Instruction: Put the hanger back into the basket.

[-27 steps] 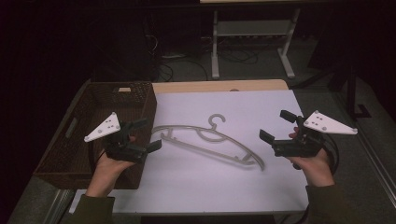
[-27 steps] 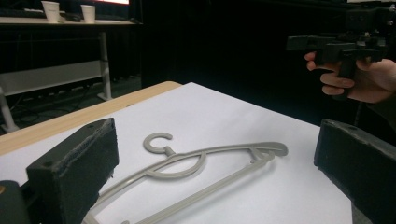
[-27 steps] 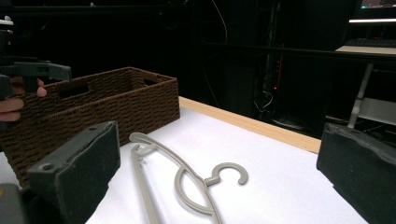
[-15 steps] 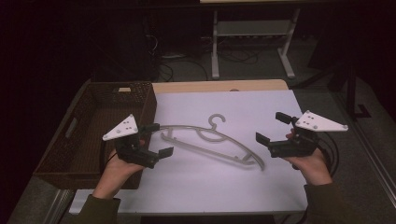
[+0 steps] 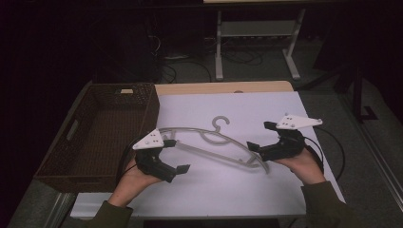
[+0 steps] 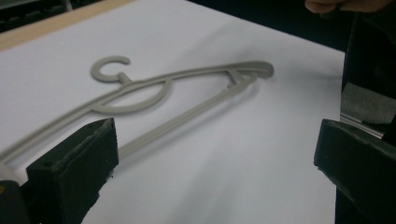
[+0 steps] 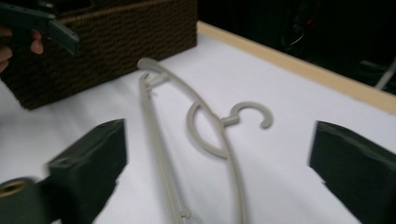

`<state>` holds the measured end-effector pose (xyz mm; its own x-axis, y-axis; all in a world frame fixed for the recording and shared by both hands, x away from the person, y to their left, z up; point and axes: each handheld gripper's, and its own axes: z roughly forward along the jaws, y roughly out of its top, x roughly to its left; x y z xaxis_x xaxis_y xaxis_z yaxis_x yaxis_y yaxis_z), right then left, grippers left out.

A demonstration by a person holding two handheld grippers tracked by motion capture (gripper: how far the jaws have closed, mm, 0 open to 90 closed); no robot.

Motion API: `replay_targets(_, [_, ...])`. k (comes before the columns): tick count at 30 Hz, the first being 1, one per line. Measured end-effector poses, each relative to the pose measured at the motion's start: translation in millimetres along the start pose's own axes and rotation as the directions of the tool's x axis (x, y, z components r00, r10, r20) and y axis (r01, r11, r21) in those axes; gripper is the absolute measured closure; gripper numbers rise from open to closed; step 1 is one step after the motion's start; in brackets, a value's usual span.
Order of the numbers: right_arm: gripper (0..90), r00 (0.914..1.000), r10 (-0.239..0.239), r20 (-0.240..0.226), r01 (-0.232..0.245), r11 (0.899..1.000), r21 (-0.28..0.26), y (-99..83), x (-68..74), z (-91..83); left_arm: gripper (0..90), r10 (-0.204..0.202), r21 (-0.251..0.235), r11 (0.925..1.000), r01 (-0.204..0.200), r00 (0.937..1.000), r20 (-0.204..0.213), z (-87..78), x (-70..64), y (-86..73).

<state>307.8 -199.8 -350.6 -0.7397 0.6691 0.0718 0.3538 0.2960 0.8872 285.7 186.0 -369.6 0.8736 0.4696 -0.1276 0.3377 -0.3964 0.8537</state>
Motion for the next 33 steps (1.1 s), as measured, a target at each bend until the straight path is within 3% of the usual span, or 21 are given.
replay_targets(7, [20.0, 0.9999, 0.010, -0.007, -0.010, 0.997, 0.082, -2.2, -1.8, 23.6, 0.0, 0.000, 0.016, 0.9999, -0.001, 0.9998, 0.022, 12.7, -5.1, -17.4])
replay_targets(9, [25.4, 0.9992, 0.034, -0.022, -0.032, 0.993, 0.116, -5.0, -2.3, 30.7, 0.0, -0.007, 0.018, 0.9998, 0.006, 0.9997, 0.021, 14.5, -5.5, -22.0])
replay_targets(13, [38.2, 0.9993, 0.029, -0.024, -0.024, 0.982, 0.189, -11.8, -5.9, 48.2, 0.0, -0.013, 0.026, 0.9996, 0.012, 0.9996, 0.024, 14.7, -4.9, -28.4])
replay_targets(18, [57.1, 0.9990, 0.044, -0.012, -0.038, 0.953, 0.299, -17.8, -7.0, 72.0, 0.0, -0.021, 0.035, 0.9992, 0.020, 0.9993, 0.031, 21.0, -5.5, -33.6])
replay_targets(20, [63.1, 0.9996, 0.025, -0.008, -0.022, 0.945, 0.326, -20.9, -7.7, 79.4, 0.0, -0.015, 0.039, 0.9992, 0.014, 0.9993, 0.033, 22.3, -6.2, -33.9])
replay_targets(22, [69.7, 0.9987, 0.050, 0.004, -0.048, 0.929, 0.366, -23.8, -7.5, 82.5, 0.0, -0.013, 0.047, 0.9988, 0.012, 0.9992, 0.037, 24.0, -7.4, -35.3])
replay_targets(25, [81.0, 0.9975, 0.069, 0.013, -0.068, 0.915, 0.397, -27.1, -10.9, 82.2, 0.0, -0.010, 0.051, 0.9987, 0.008, 0.9993, 0.036, 24.2, -6.9, -36.5])
replay_targets(28, [89.3, 0.9974, 0.070, 0.019, -0.072, 0.915, 0.398, -29.9, -15.1, 79.8, 0.0, -0.017, 0.046, 0.9988, 0.015, 0.9992, 0.035, 23.8, -6.8, -37.0])
replay_targets(30, [89.4, 0.9970, 0.076, 0.016, -0.076, 0.913, 0.402, -31.1, -16.4, 78.8, 0.0, -0.015, 0.046, 0.9989, 0.013, 0.9993, 0.034, 23.8, -6.5, -37.0])
replay_targets(31, [89.6, 0.9961, 0.086, 0.021, -0.087, 0.898, 0.432, -34.4, -18.8, 78.3, 0.0, -0.014, 0.047, 0.9988, 0.012, 0.9992, 0.037, 23.9, -6.3, -37.1])
replay_targets(33, [89.6, 0.9957, 0.088, 0.029, -0.092, 0.892, 0.443, -37.8, -19.9, 78.8, 0.0, -0.014, 0.051, 0.9986, 0.012, 0.9992, 0.037, 24.4, -6.1, -37.5])
